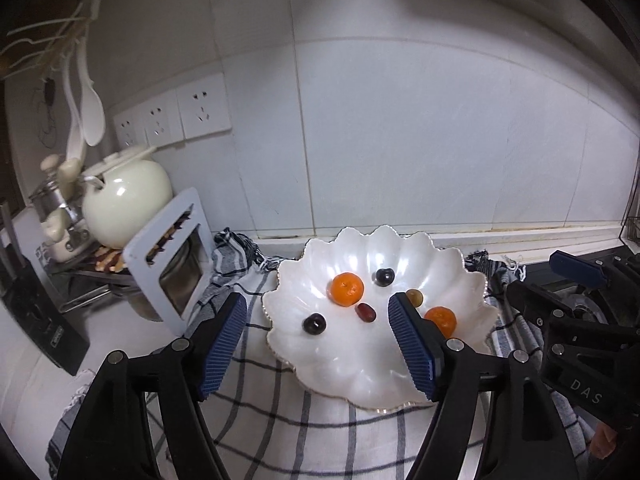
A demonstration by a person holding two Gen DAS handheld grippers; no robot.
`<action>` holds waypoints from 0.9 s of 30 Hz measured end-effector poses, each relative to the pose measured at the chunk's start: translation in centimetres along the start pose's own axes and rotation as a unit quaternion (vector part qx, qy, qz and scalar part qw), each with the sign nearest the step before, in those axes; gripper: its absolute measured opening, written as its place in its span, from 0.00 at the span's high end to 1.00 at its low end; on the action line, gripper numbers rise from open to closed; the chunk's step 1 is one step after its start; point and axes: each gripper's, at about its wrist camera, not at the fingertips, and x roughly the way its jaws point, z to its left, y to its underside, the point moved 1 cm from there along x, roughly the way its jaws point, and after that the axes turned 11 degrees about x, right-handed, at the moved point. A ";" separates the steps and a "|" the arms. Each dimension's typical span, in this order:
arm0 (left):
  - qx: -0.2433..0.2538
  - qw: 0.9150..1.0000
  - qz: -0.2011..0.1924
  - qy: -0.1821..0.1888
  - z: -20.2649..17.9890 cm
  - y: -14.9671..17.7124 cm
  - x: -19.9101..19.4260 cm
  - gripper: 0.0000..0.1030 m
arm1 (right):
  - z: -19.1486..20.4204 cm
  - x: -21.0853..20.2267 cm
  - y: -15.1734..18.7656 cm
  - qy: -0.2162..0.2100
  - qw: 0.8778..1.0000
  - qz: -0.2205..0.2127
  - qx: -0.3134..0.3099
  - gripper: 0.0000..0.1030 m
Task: Organize fruits
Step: 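Withdraw both open grippers toward the last dark plum and red fruit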
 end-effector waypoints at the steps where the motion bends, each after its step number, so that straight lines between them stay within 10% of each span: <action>1: 0.002 1.000 -0.003 -0.001 0.0 0.2 -0.6 0.28 | 0.0 -0.5 0.2 -0.002 1.000 -0.002 0.001 0.42; 27: 0.002 1.000 -0.012 0.026 -1.2 5.7 -8.6 0.28 | 1.9 -7.0 5.3 -0.063 0.998 0.001 -0.015 0.42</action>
